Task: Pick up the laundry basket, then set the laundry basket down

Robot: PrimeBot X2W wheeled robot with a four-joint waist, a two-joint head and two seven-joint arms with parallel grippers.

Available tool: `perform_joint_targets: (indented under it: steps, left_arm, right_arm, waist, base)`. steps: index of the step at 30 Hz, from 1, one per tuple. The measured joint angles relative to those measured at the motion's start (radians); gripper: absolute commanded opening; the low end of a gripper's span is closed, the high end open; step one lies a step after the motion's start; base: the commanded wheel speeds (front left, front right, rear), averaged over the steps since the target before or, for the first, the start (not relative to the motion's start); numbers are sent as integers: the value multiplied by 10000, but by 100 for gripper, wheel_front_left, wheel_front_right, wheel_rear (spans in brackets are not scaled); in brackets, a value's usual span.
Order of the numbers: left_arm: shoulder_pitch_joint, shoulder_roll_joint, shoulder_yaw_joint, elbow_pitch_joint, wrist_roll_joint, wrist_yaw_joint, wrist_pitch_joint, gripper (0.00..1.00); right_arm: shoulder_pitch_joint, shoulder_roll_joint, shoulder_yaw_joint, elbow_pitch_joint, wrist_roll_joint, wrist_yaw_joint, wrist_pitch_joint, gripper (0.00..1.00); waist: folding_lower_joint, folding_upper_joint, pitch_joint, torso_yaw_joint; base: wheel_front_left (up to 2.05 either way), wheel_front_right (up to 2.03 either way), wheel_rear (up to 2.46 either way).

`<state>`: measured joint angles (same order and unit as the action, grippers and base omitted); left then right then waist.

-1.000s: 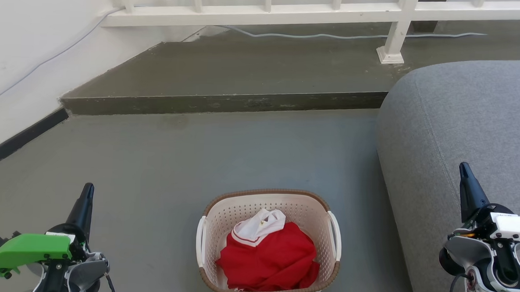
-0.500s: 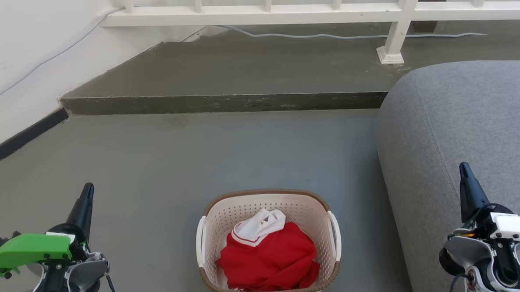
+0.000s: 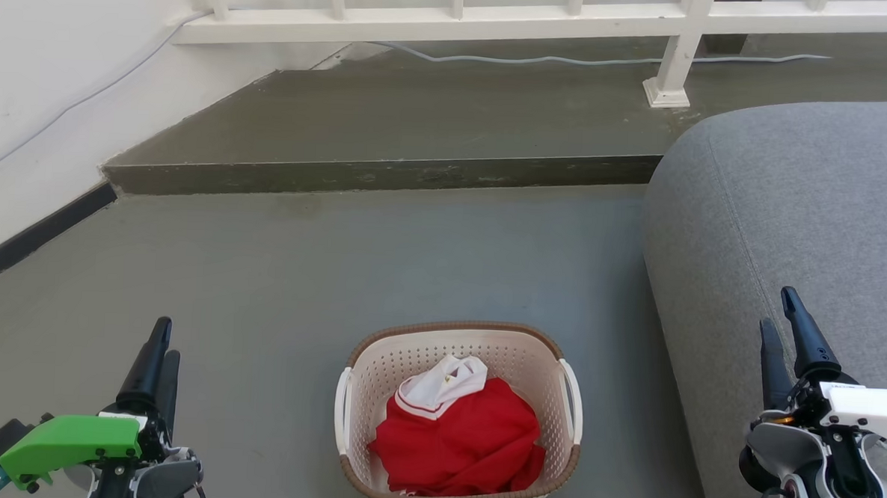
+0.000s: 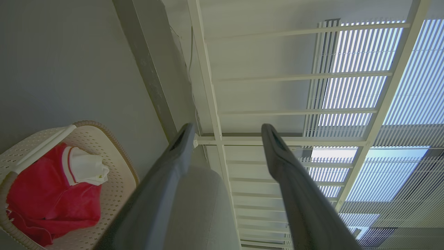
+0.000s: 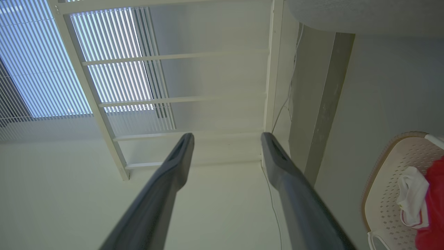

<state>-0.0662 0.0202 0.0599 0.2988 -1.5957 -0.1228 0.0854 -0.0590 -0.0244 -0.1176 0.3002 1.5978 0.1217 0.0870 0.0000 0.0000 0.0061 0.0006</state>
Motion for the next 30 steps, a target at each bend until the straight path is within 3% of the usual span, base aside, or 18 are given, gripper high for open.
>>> perform_joint_targets:
  steps: [18,30]
  left_arm:
    - [-15,201,-681,-286,1434,0,-698,100]
    - [-159,339,-909,-560,3804,0,-1127,100]
  right_arm:
    - [-9,-244,686,-366,-1310,0,-694,100]
    - [-75,-558,1244,-510,-2830,0,-1143,100]
  waist:
    - [0,0,57,7]
    - [0,0,94,-15]
  base:
    - [0,0,0]
    - [0,0,0]
